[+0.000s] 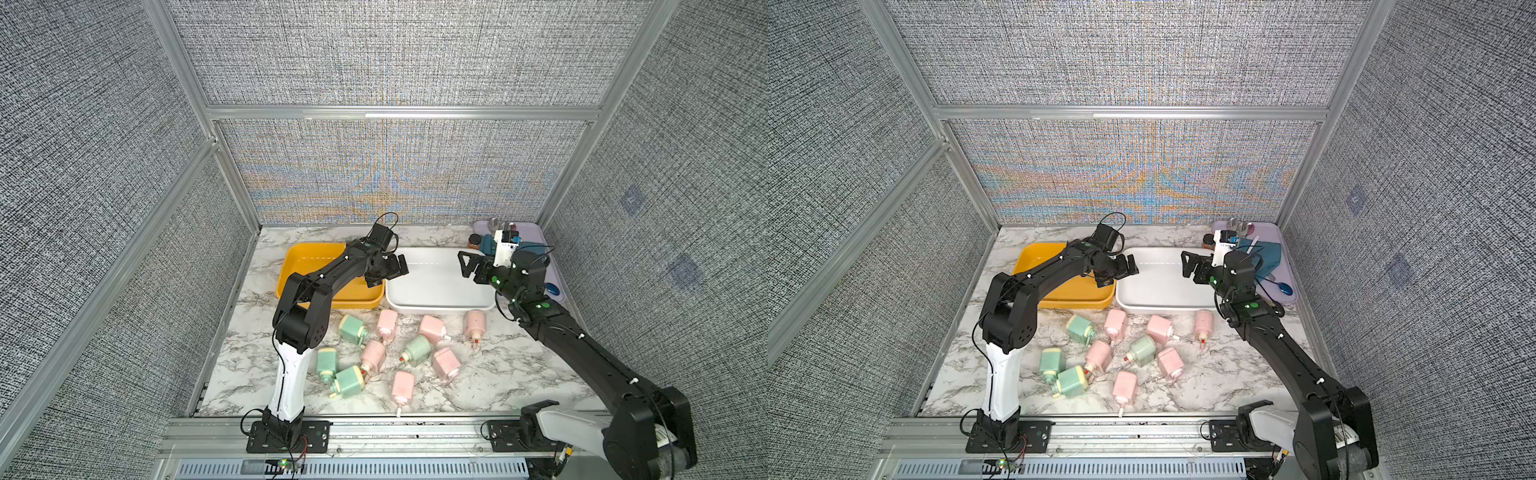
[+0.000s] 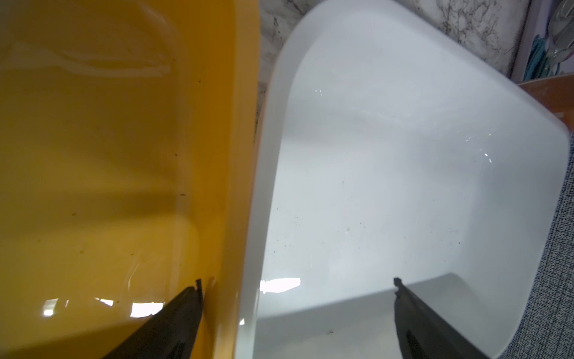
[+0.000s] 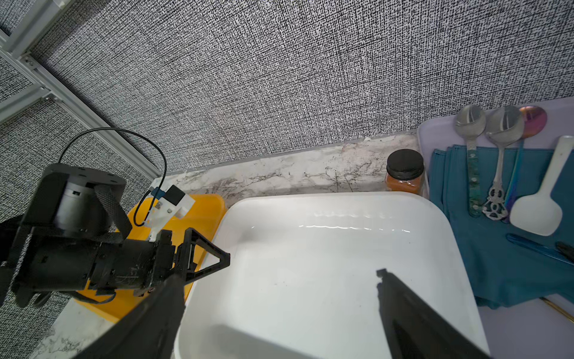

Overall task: Place the pencil sharpeners by color into the storage box
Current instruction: Move the storage box to the center of the board, then pick up the pencil sharpener from the center of the board.

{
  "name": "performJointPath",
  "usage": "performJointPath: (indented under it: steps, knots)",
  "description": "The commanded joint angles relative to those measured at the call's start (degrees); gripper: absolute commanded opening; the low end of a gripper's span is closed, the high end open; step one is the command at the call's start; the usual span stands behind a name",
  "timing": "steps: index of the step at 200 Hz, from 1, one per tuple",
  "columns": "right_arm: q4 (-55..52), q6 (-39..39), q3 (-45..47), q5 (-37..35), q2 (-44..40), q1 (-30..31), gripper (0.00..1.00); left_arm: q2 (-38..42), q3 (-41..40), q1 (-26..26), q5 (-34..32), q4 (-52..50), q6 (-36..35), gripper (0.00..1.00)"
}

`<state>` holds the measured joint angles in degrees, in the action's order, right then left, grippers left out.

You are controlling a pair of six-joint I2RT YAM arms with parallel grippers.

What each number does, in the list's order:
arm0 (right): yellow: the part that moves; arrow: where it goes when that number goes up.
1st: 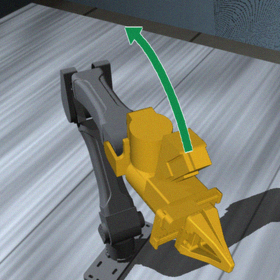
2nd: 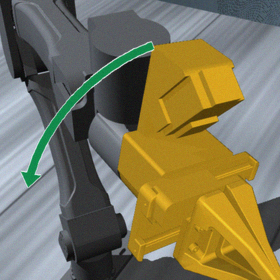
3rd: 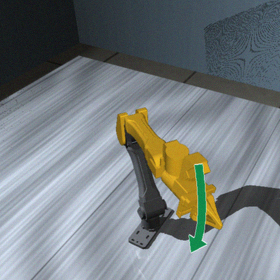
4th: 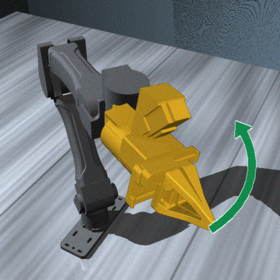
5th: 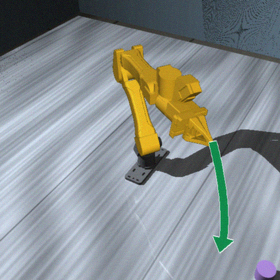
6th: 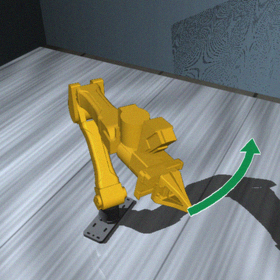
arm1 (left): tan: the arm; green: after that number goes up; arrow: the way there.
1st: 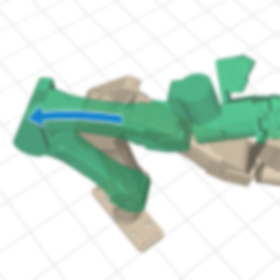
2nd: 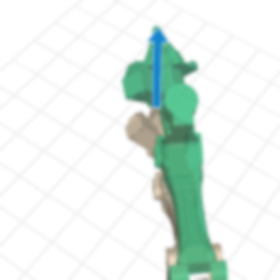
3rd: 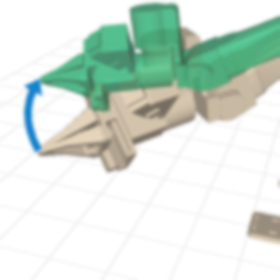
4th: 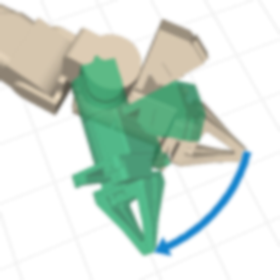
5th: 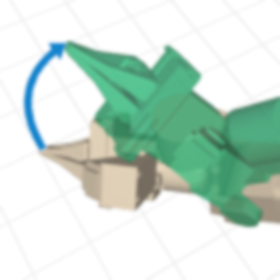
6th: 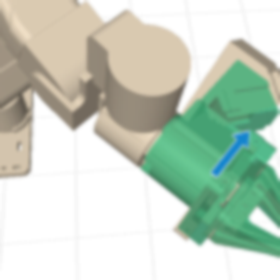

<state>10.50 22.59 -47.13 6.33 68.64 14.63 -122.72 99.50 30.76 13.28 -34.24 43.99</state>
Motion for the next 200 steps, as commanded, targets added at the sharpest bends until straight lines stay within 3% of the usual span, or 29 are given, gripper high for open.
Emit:
performJointPath:
  steps: [1, 81, 162, 200]
  knots:
    - [0.11, -0.44, 0.38, -0.06, -0.39, 0.04, 0.99, -0.05, 0.6, 0.28, 0.18, 0.89, 1.54, 0.99]
    - [-2.28, -1.34, 0.9, -1.76, -0.71, 0.05, 0.99, 1.94, 0.12, 0.35, -1.37, 0.89, 2.2, 0.99]
    - [-16.29, -0.59, 7.24, -10.43, -7.73, 0.04, 0.99, 9.92, -5.37, 0.37, -7.8, 4.24, -9.45, 0.99]
    - [-23.28, 1.59, 9.69, -9.11, -10.29, 0.44, 0.99, 15.12, -11.99, 0.52, -4.55, 12.01, -13.81, 0.99]
